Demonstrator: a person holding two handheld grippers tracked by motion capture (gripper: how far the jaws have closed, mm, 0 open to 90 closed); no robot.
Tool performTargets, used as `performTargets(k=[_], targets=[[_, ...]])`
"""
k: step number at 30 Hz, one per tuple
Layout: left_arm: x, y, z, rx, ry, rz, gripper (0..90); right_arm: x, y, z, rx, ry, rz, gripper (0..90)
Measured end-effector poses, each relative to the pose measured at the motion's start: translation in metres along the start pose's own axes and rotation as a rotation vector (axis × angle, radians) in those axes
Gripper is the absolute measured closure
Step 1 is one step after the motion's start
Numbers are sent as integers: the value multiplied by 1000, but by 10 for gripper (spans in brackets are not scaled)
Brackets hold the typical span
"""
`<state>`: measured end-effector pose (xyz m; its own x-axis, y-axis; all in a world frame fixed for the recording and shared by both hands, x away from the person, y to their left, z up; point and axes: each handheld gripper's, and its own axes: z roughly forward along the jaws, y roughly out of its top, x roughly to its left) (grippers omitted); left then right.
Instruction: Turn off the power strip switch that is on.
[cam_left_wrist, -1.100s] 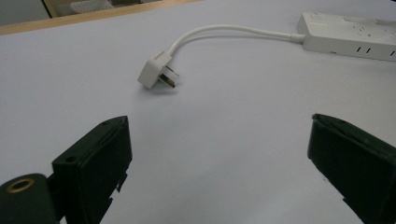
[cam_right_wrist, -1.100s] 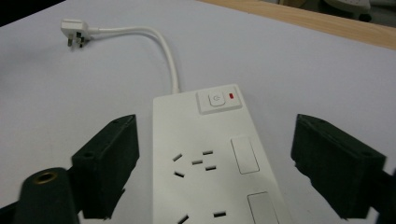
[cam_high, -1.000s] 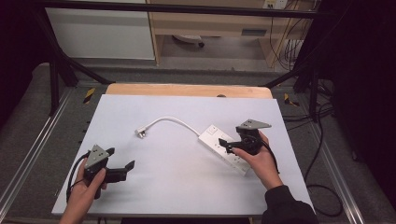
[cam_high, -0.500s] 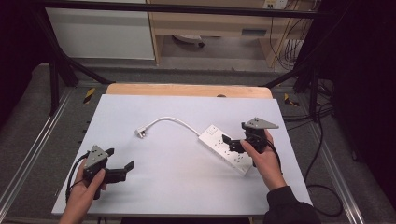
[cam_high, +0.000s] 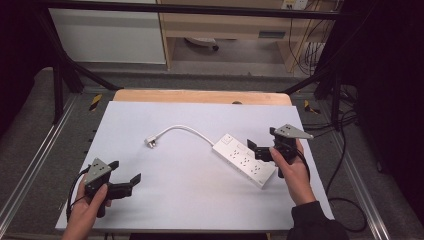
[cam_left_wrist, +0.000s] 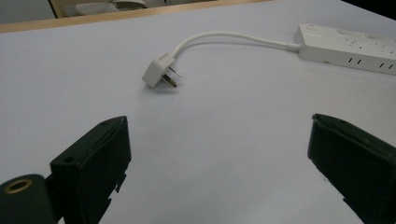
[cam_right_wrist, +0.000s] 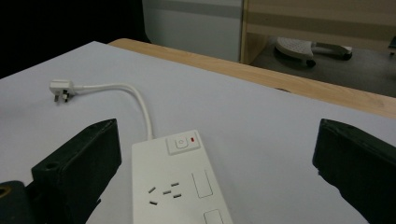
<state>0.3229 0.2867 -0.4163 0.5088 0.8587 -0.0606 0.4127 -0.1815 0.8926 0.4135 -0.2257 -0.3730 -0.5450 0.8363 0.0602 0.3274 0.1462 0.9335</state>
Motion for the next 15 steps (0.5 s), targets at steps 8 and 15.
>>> performTargets(k=[8, 15], targets=[[3, -1, -9, -17, 13, -32, 57, 3, 1, -22, -38, -4, -28, 22], [2, -2, -12, -24, 11, -40, 59, 0, -3, -40, -94, -36, -44, 21]])
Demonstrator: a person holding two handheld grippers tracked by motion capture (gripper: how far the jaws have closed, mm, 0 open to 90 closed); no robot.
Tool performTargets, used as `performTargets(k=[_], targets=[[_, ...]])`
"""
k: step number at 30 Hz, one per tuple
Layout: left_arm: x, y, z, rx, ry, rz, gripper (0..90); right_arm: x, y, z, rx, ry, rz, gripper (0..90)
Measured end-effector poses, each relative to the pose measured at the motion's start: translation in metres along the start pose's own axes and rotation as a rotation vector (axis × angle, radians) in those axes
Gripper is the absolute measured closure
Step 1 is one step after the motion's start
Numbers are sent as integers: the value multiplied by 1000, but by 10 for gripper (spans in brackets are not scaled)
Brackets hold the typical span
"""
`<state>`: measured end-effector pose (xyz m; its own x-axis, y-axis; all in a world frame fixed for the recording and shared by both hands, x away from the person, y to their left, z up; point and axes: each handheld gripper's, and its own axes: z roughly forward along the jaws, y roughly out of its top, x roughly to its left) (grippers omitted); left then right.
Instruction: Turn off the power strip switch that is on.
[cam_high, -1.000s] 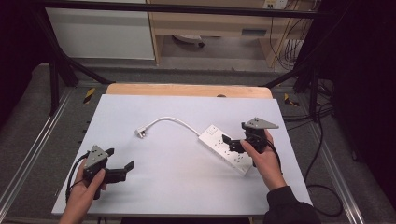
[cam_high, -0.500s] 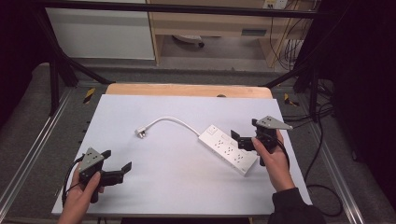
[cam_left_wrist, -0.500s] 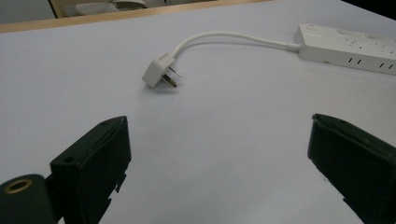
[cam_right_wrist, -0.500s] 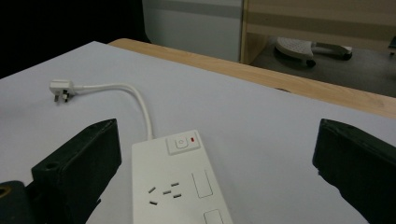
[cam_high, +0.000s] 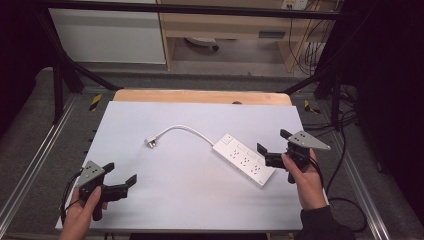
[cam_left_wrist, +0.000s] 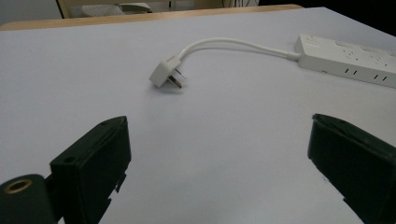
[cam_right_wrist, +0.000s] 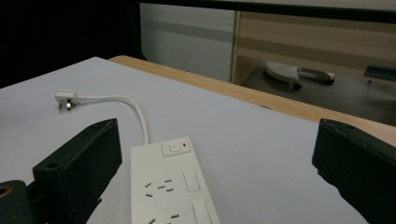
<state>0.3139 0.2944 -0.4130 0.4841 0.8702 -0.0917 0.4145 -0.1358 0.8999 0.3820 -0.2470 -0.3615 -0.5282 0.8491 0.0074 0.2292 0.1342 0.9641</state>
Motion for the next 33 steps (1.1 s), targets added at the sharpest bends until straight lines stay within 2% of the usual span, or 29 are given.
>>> performTargets(k=[10, 21, 26, 33], targets=[[-1, -3, -4, 2, -5, 0, 59, -3, -11, -25, -6, -10, -16, 21], [-1, -3, -4, 0, -5, -3, 59, -17, -29, -52, -7, -43, 0, 21], [-1, -3, -4, 2, -7, -4, 59, -23, -37, -60, -3, -66, 8, 21], [-1, -3, -4, 0, -7, -5, 59, -28, -52, -64, 29, -69, 12, 21]])
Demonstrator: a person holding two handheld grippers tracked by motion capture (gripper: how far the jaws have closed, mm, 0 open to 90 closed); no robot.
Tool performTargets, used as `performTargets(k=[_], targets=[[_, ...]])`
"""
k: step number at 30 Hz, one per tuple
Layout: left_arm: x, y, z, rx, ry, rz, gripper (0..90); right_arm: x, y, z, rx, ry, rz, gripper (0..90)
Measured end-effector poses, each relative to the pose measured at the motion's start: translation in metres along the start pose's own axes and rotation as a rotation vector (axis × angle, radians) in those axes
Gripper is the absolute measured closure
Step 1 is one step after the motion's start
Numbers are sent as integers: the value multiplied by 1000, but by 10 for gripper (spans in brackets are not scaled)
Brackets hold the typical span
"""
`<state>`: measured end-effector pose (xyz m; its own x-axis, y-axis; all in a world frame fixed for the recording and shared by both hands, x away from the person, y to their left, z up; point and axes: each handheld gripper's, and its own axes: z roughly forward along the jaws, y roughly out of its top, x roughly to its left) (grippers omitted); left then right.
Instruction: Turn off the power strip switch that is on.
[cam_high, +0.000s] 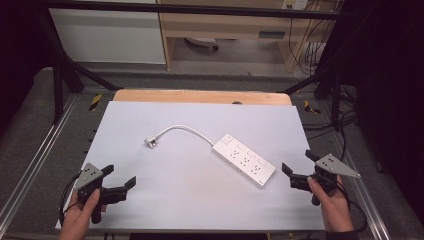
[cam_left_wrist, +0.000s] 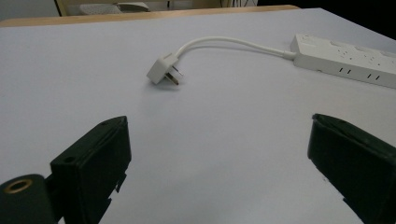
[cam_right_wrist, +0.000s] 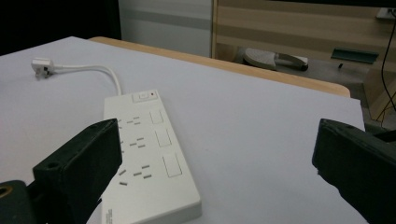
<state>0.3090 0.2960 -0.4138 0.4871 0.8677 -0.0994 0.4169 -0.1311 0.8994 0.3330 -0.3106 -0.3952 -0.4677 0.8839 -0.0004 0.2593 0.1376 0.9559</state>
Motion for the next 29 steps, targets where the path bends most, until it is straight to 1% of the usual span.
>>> performTargets(k=[9, 15, 18, 19, 22, 26, 28, 29], targets=[[0, 0, 0, 0, 0, -2, 59, -9, -22, -1, 42, -1, 32, 21], [0, 0, 1, 0, 0, -3, 59, -13, -39, 2, 90, 8, 61, 22], [0, 0, 1, 2, 0, 0, 60, -12, -44, 5, 115, 17, 59, 22], [0, 0, 1, 3, 0, 0, 60, -10, -45, 6, 127, 22, 60, 23], [0, 0, 1, 5, 0, 3, 60, -5, -48, 13, 180, 37, 39, 25], [0, 0, 2, 6, -1, 4, 60, 0, -55, 24, 276, 63, 7, 29], [0, 0, 2, 8, -2, 6, 60, 2, -56, 28, 319, 71, 4, 33], [0, 0, 2, 7, -3, 6, 60, 1, -56, 30, 326, 64, 8, 33]])
